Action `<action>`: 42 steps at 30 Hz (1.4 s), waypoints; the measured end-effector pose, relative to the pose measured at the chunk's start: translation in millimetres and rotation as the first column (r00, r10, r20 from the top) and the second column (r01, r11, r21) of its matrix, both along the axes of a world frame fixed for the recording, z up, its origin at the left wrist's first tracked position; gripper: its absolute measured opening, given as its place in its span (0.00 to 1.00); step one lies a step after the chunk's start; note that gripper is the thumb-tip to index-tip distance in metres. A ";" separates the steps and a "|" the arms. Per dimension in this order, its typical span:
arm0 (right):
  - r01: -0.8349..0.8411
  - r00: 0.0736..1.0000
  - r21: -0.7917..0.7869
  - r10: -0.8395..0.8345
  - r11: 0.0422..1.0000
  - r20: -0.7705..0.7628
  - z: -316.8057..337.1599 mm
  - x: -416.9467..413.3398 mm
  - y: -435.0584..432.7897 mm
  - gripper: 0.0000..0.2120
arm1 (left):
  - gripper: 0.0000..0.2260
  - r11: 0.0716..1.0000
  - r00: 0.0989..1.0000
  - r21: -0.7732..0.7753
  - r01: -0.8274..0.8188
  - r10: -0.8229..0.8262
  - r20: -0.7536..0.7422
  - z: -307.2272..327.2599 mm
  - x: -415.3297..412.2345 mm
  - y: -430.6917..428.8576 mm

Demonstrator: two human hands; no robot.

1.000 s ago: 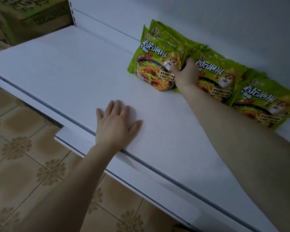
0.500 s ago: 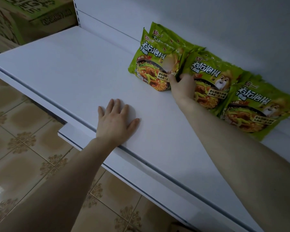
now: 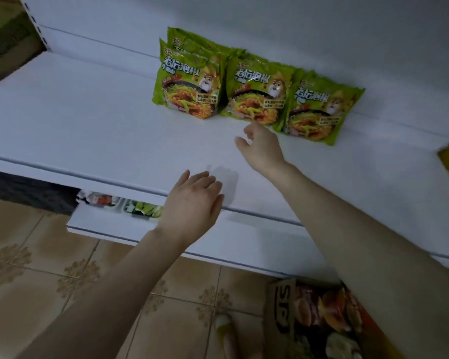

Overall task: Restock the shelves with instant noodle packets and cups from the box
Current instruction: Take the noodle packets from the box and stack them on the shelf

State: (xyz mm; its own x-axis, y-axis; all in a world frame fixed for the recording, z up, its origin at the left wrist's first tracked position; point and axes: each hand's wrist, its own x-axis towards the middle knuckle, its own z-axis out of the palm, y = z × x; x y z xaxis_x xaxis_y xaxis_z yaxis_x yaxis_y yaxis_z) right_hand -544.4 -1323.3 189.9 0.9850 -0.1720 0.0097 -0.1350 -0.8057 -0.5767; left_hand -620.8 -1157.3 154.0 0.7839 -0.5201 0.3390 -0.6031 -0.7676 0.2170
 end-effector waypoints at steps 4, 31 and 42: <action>0.162 0.986 -0.047 -0.163 0.986 -0.018 7.6 -63.5 -31.1 0.18 | 0.08 0.989 0.988 -0.014 0.147 -0.146 0.054 3.6 -31.9 -15.0; 0.895 0.353 -0.091 -0.816 0.437 -0.457 -173.9 -522.0 -245.4 0.15 | 0.09 0.503 0.541 0.198 0.841 -0.776 -0.324 -134.6 -280.3 -257.4; 0.963 0.201 -0.003 -0.721 0.271 -0.663 -389.6 -561.3 -243.1 0.13 | 0.13 0.414 0.598 0.432 0.801 -0.573 -0.560 -341.5 -316.1 -323.5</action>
